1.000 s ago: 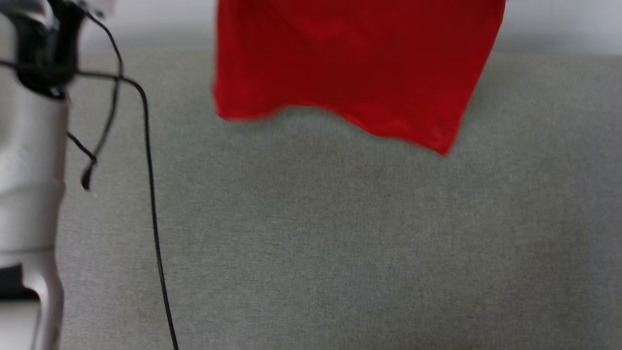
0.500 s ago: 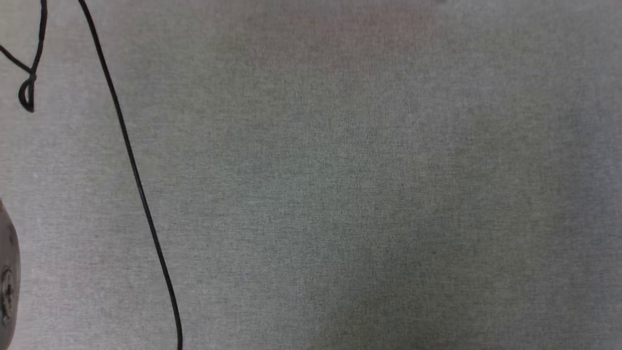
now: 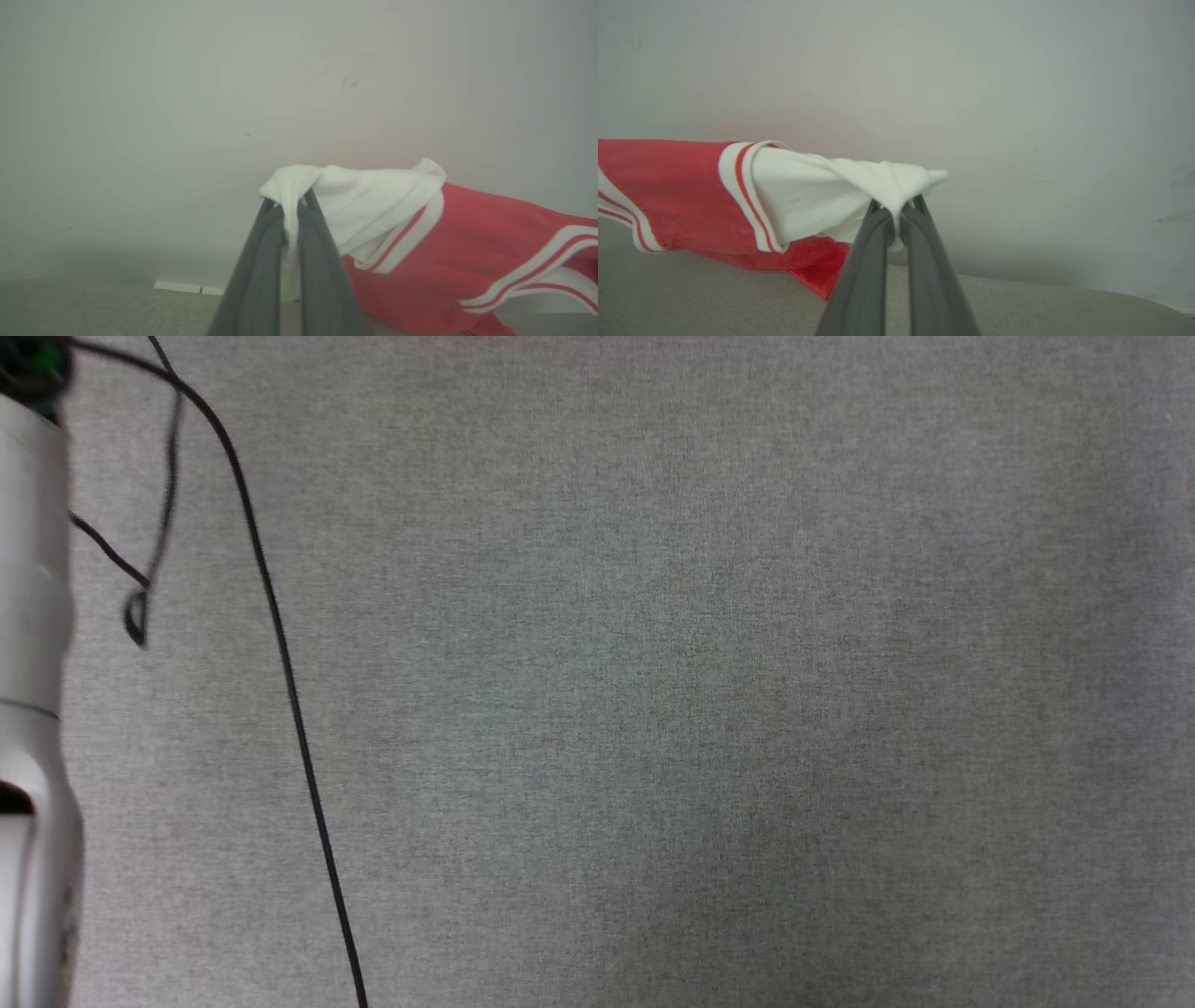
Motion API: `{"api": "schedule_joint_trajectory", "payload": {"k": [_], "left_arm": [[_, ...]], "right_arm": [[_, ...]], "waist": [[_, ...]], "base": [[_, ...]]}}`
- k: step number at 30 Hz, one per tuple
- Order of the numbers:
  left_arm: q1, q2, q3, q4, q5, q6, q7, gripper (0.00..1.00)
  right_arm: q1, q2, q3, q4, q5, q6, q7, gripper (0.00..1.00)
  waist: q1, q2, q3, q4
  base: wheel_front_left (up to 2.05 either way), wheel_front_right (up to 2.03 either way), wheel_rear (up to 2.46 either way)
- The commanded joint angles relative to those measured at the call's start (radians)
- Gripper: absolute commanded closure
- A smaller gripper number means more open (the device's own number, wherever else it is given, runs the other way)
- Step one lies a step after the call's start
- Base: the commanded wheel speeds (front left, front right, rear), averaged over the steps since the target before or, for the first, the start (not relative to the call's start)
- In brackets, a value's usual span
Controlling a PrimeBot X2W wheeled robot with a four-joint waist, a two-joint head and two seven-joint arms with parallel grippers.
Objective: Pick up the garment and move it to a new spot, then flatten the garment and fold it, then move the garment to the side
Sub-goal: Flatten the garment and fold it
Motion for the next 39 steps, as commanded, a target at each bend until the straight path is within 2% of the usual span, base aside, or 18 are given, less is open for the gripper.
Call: {"api": "schedule_joint_trajectory", "payload": {"k": [1,10,17,20,26,31,34,39], "left_arm": [[0.035,-0.001,-0.012,-0.003,-0.014,-0.001,-0.007,1.0],[0.34,0.017,-0.092,-0.067,-0.114,0.0,-0.048,1.0],[0.62,0.038,-0.086,-0.157,-0.146,0.0,-0.063,1.0],[0.751,0.043,-0.073,-0.216,-0.154,0.019,-0.065,1.0],[1.03,0.052,-0.057,-0.367,-0.173,0.091,-0.067,1.0],[1.253,0.076,-0.041,-0.516,-0.193,0.181,-0.047,1.0],[1.363,0.084,-0.048,-0.606,-0.195,0.24,-0.012,1.0],[1.502,0.093,-0.049,-0.771,-0.203,0.326,0.023,1.0]], "right_arm": [[0.037,-0.013,0.007,0.006,0.011,-0.002,-0.014,1.0],[0.379,-0.05,0.034,-0.044,0.093,-0.002,-0.062,1.0],[0.706,-0.071,0.032,-0.166,0.157,-0.002,-0.015,1.0],[0.85,-0.067,0.011,-0.234,0.176,-0.002,0.011,1.0],[1.127,-0.04,-0.04,-0.379,0.189,-0.002,0.071,1.0],[1.34,0.008,-0.112,-0.506,0.185,-0.002,0.113,1.0],[1.463,0.065,-0.166,-0.572,0.192,-0.002,0.146,1.0],[1.612,0.119,-0.232,-0.662,0.142,-0.002,0.187,1.0]], "waist": [[-0.0002,0.0,-0.016,0.007],[-0.0002,0.0,-0.177,0.027],[-0.0002,0.0,-0.333,0.033],[-0.0002,0.0,-0.39,0.035],[-0.0002,0.0,-0.482,0.036],[-0.0002,0.0,-0.528,0.044],[-0.0002,0.0,-0.541,0.054],[-0.0002,0.0,-0.545,0.061]], "base": [[0.0,0.0,0.0],[0.0,0.0,0.0],[0.0,0.0,0.0],[0.0,0.0,0.0],[0.0,0.0,0.0],[0.0,0.0,0.0],[0.0,0.0,0.0],[0.0,0.0,0.0]]}}
